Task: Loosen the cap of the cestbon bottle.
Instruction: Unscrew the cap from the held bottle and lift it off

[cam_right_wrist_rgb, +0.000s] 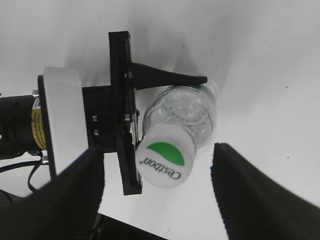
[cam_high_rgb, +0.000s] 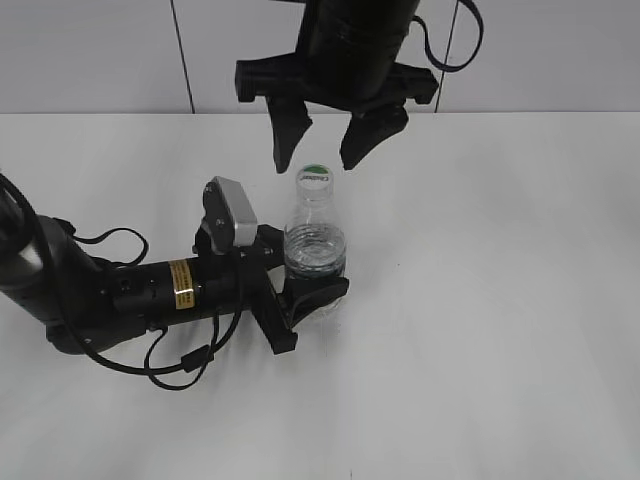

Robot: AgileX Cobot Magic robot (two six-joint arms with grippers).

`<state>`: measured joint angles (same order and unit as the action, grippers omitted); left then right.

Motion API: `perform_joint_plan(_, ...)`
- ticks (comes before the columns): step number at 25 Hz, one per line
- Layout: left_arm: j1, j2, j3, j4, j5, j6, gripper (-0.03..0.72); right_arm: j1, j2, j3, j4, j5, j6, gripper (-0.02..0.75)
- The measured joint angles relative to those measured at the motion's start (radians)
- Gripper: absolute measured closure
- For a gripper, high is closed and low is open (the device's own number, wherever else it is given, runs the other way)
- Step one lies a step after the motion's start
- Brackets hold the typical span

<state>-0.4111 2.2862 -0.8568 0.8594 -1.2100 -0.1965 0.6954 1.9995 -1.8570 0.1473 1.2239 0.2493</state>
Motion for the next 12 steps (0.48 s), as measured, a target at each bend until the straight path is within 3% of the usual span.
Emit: perform_joint_plan(12,0.0,0.0,0.0,0.0,-0.001,0.0,0.272,0.0,0.0,0.004,-0.024,0.0,-0.016,0.23)
